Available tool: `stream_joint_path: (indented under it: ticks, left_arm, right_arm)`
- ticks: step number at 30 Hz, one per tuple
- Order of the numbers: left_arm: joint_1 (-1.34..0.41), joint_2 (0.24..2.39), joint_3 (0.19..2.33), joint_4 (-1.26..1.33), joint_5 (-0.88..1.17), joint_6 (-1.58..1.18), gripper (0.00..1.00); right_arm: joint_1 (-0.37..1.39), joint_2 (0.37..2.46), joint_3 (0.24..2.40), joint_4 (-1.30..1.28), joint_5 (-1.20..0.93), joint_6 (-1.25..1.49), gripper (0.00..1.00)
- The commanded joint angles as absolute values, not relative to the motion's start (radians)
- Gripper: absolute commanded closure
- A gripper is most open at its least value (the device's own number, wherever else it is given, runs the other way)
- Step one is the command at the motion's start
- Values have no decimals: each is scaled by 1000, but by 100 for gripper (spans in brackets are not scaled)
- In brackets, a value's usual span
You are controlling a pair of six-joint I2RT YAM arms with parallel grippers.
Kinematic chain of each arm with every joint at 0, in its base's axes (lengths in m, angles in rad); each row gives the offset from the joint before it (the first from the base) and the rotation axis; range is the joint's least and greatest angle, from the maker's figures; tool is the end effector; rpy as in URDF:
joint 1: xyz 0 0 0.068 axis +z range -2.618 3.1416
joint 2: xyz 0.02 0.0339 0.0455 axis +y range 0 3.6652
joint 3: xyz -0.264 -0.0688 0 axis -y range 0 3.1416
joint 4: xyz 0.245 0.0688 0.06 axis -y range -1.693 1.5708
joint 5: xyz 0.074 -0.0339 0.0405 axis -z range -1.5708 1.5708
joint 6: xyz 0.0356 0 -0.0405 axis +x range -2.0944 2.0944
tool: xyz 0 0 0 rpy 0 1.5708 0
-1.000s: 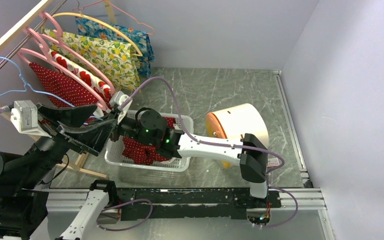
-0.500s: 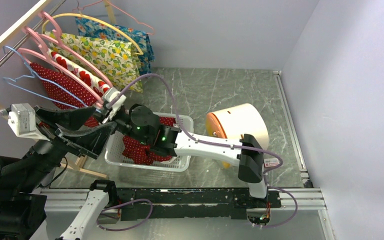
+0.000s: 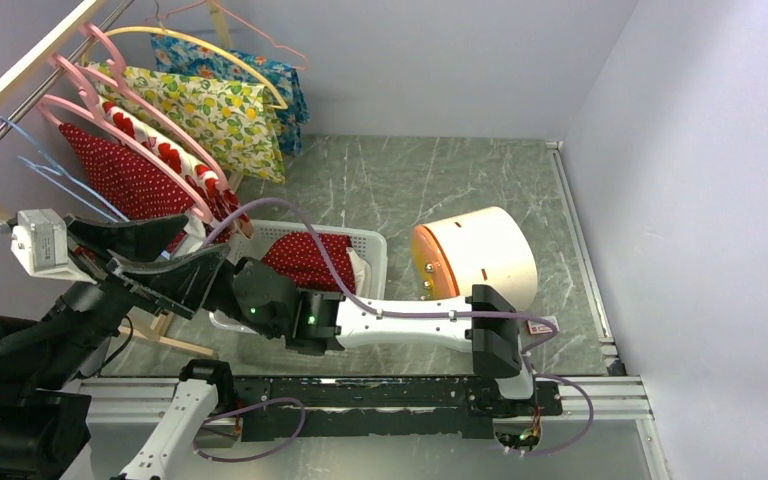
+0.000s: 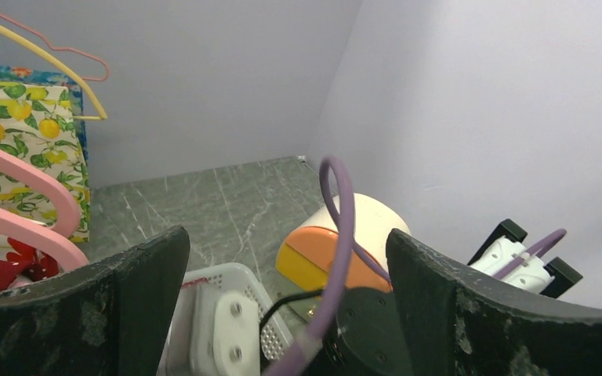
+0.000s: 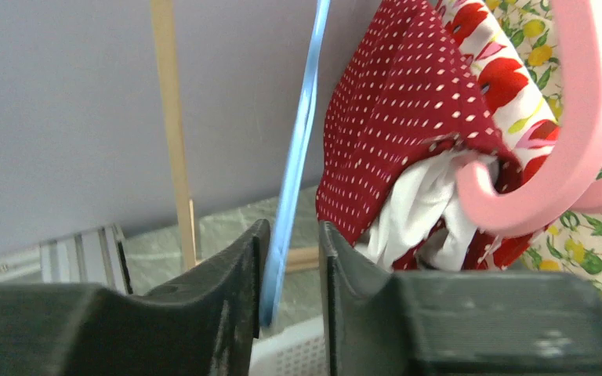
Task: Remove the skirt from the hanger
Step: Place the hanger at the clothesline, then pick up the hanger from the clothesline.
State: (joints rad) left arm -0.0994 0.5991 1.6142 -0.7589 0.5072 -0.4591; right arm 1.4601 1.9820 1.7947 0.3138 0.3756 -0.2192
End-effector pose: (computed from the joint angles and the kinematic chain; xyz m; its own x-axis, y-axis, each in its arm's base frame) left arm -0.0197 -0.0154 0.5288 -0.0196 -0.3873 -0.9217 0.6086 0.7268 -0.3183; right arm 0.0664 0.4793 0.3823 0.2059 0.0214 -0.9783 -0.8602 0.4806 -0.1705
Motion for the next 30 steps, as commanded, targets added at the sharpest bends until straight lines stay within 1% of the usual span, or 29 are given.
stream_joint_path:
  ticks: [1,3,4,5,6,8,14,16,18,21,25,28,30]
  left_arm:
    - [-92,604,1664,-791,453,-442,1]
    - [-92,604,1672,-791,441,-443,1]
    - [-92,605,1672,-791,441,-445,1]
    - [-92,603,1667,-790,438,-447,2]
    - [-92,597,1660,-785,437,-451,2]
    - [-92,588,1641,-773,429,-460,2]
    - [-92,586,1640,-791,429,-466,3]
    - [-92,603,1680,-838,407,-431,2]
    - [-92,628,1751,-902,365,-401,2]
    - [-92,647,1823,-964,323,-378,1]
    - [-92,630,1835,-986,282,-338,1]
    - [-94,627,1847,-1009,239,-341,1]
    - [-93,624,1858,-1023,231,-346,2]
  right_arm:
    - [1497,1906,1734,273,453,-238,56]
    - [1497,1864,1699,260,469,-206,33]
    - [1496,1838,1670,272,477,-200,24]
    - [1497,1808,1635,291,484,-200,17]
    - [1497,1780,1593,314,490,-201,12]
    - [1497,1727,1512,359,506,-192,6]
    - [1496,1607,1327,361,550,-111,5]
    - [1495,1571,1246,381,577,-53,5]
    - [1489,1543,1211,354,578,18,4]
    - [1478,1511,1212,310,565,77,4]
    - [1450,1507,1231,346,548,77,4]
    - [1423,1549,1298,360,508,49,4]
    - [1407,1590,1383,339,491,40,3]
